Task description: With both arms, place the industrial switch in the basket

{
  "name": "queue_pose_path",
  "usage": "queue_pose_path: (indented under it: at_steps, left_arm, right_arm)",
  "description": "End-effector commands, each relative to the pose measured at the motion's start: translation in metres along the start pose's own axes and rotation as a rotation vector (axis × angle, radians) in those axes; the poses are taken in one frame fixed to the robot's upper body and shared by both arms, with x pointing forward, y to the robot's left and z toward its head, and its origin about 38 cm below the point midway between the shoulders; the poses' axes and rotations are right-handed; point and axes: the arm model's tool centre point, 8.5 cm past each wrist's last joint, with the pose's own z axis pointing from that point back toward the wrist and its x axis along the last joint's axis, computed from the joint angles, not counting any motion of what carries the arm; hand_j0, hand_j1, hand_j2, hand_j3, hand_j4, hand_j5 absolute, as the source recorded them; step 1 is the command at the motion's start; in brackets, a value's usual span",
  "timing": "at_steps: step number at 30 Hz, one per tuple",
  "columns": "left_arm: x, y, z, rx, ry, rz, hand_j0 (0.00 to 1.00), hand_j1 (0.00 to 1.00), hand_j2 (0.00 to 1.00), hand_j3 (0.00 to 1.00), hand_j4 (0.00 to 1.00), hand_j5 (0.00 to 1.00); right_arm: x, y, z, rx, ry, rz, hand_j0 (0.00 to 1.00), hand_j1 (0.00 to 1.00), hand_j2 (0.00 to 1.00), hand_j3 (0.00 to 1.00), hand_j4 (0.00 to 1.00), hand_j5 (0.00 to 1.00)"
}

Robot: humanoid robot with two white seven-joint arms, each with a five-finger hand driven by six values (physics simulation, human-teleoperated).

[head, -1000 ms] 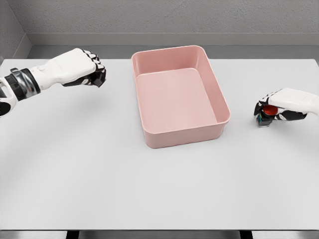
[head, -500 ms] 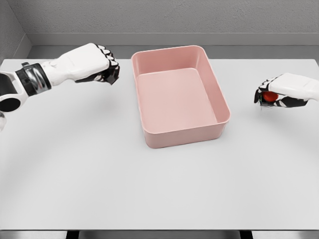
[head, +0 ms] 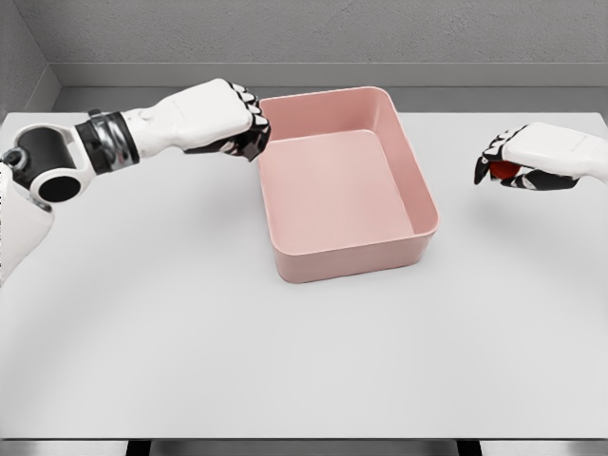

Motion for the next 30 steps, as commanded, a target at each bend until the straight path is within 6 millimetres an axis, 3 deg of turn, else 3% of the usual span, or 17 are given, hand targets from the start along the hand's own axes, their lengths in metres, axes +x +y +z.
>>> queue_pose_path:
  at_steps: [1,10,15,20,21,22,24,30]
  left_arm:
    - [0.005,0.002,-0.008,0.010,-0.015,0.010,0.34,0.34,0.34,0.34,0.34,0.34]
    - [0.033,0.008,-0.047,0.032,-0.098,0.009,0.34,0.34,0.34,0.34,0.34,0.34]
    - [0.055,-0.004,-0.081,0.009,-0.150,0.038,0.34,0.34,0.34,0.34,0.34,0.34]
    - [0.052,-0.020,-0.102,-0.035,-0.137,0.074,0.34,0.34,0.34,0.34,0.34,0.34]
    - [0.052,-0.019,-0.102,-0.030,-0.133,0.075,0.48,0.48,0.48,0.48,0.48,0.48]
    - [0.050,-0.017,-0.102,-0.023,-0.127,0.078,0.76,0.76,0.76,0.76,0.76,0.76]
    - [0.047,-0.012,-0.101,-0.018,-0.117,0.071,0.99,0.99,0.99,0.99,0.99,0.99]
    - [0.044,-0.010,-0.098,-0.011,-0.113,0.071,1.00,1.00,1.00,1.00,1.00,1.00]
  right_arm:
    - [0.003,-0.003,-0.001,-0.008,-0.010,0.003,0.48,0.48,0.48,0.48,0.48,0.48]
    - [0.016,-0.013,-0.013,-0.040,-0.053,0.020,0.48,0.48,0.48,0.48,0.48,0.48]
    - [0.023,-0.020,-0.015,-0.050,-0.072,0.039,0.46,0.46,0.46,0.46,0.46,0.46]
    - [0.029,-0.029,-0.017,-0.066,-0.089,0.061,0.46,0.46,0.46,0.46,0.46,0.46]
    - [0.030,-0.030,-0.018,-0.068,-0.092,0.063,0.46,0.46,0.46,0.46,0.46,0.46]
    - [0.030,-0.029,-0.018,-0.067,-0.093,0.063,0.46,0.46,0.46,0.46,0.46,0.46]
    - [0.031,-0.030,-0.018,-0.069,-0.095,0.064,0.45,0.45,0.45,0.45,0.45,0.45]
    - [0.038,-0.035,-0.020,-0.078,-0.115,0.081,0.45,0.45,0.45,0.45,0.45,0.45]
